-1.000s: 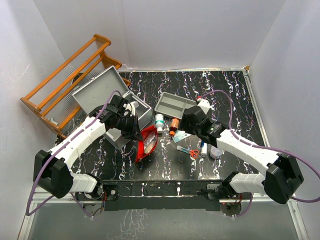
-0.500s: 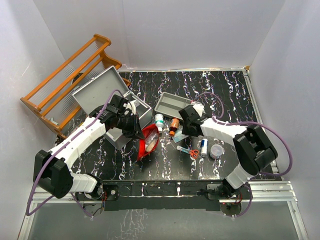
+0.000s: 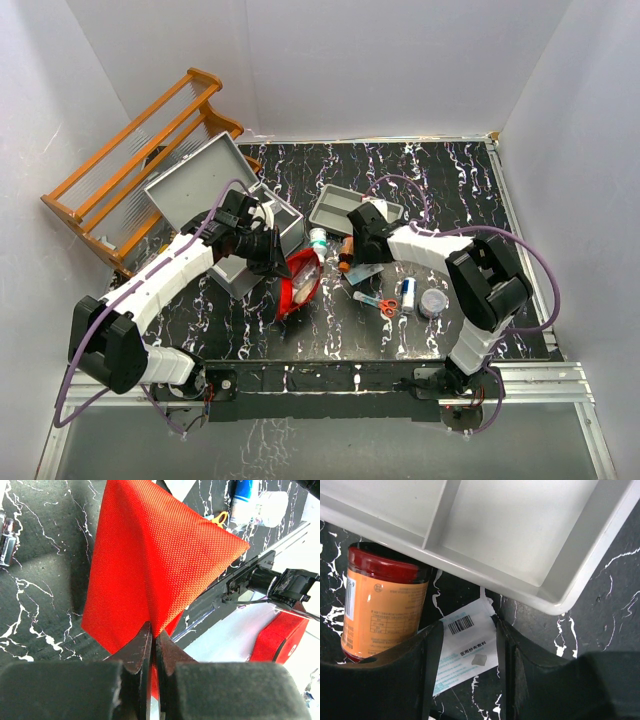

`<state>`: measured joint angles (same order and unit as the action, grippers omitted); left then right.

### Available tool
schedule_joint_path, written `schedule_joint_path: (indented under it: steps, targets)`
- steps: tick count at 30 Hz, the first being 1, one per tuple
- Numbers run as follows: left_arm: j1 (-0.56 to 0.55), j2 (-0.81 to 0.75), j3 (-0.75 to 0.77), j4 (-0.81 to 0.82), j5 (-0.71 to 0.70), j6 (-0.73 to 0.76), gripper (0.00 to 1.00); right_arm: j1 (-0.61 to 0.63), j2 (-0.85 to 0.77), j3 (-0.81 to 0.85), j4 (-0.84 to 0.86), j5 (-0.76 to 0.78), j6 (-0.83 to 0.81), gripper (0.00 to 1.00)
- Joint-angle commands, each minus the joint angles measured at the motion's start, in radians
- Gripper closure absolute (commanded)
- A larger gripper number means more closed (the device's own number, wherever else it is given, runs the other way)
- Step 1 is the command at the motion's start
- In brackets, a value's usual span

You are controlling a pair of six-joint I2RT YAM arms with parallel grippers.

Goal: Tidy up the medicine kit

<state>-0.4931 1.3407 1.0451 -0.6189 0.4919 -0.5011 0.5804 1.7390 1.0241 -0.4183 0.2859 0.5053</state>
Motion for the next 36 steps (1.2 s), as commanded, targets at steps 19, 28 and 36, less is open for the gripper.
schedule_joint_path:
  steps: [19, 28, 36]
  targets:
    - [-0.001, -0.015, -0.012, 0.030, 0.048, 0.001, 1.00, -0.006, -0.145, 0.058, -0.190, 0.046, 0.026, 0.51]
    - [-0.001, -0.012, -0.029, 0.072, 0.076, -0.015, 1.00, 0.014, -0.127, 0.027, -0.202, 0.030, 0.294, 0.58]
    - [0.000, -0.003, -0.044, 0.097, 0.095, -0.014, 1.00, 0.028, -0.069, 0.041, -0.250, 0.059, 0.369, 0.59]
